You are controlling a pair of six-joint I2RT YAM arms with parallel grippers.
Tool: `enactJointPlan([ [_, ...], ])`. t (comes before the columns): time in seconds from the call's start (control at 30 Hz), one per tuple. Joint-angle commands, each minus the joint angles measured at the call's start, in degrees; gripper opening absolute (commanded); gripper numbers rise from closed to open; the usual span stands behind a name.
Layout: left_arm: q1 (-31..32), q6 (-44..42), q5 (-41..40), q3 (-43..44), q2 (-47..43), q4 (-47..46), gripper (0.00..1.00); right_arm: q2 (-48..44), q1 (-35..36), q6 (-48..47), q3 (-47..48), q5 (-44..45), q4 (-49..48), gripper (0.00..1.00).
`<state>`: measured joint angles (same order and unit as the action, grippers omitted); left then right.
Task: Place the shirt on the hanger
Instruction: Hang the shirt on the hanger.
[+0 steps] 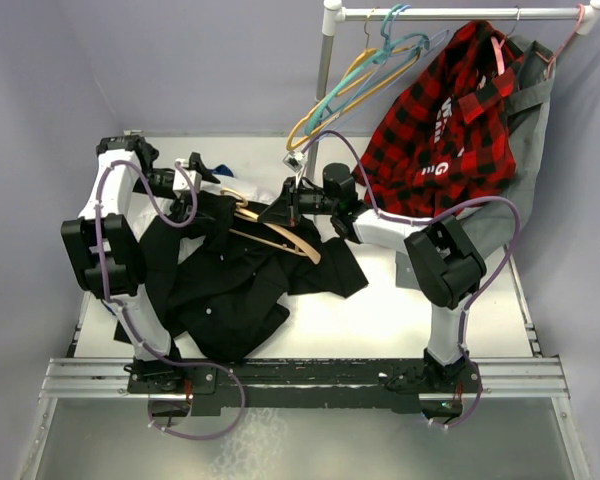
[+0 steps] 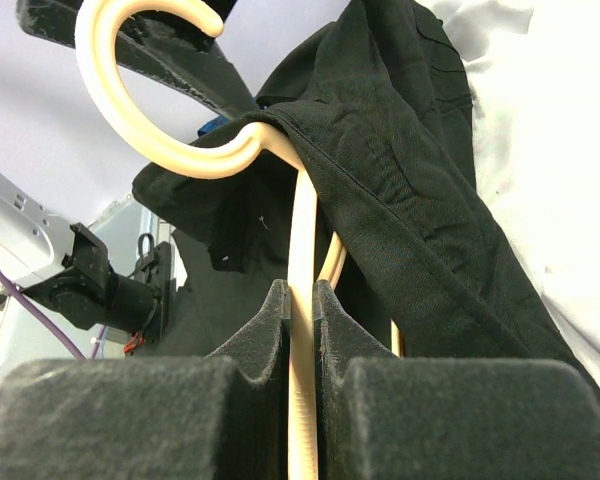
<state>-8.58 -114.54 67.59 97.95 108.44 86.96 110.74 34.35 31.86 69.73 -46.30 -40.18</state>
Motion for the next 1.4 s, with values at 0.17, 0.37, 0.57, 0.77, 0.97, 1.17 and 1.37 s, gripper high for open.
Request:
enactJointPlan([
  [0.17,2.75,1.28,-0.51,4.95,5.20,1.74,0.99,-2.17,-0.36,-1.62,1.01,0.03,-2.92,0.00],
  [0.37,4.42,4.41,2.02,6.72,5.30,1.81,0.99,-2.41,-0.34,-1.71,1.02,-0.10,-2.86,0.00],
  [0.57,4.70,8.81,5.76,7.28,4.98,1.81,1.00,-2.46,-0.32,-2.11,0.93,-0.18,-2.57,0.00],
  [0.77,6.73,8.83,1.80,4.69,5.77,1.81,0.91,-2.41,-0.38,-1.98,0.93,-0.19,-2.93,0.00],
  [0.97,8.53,9.27,-0.85,3.74,6.84,1.82,0.71,-2.55,-0.42,-2.00,1.02,-0.19,-3.25,0.00],
  [1.17,9.56,7.67,-2.05,2.23,4.90,1.90,0.00,-3.33,-0.34,-2.56,0.43,0.40,-3.26,0.00],
  [1.37,9.55,6.76,-1.98,1.85,2.11,1.89,0.00,-3.79,-0.42,-2.95,-0.06,0.86,-3.28,0.00],
])
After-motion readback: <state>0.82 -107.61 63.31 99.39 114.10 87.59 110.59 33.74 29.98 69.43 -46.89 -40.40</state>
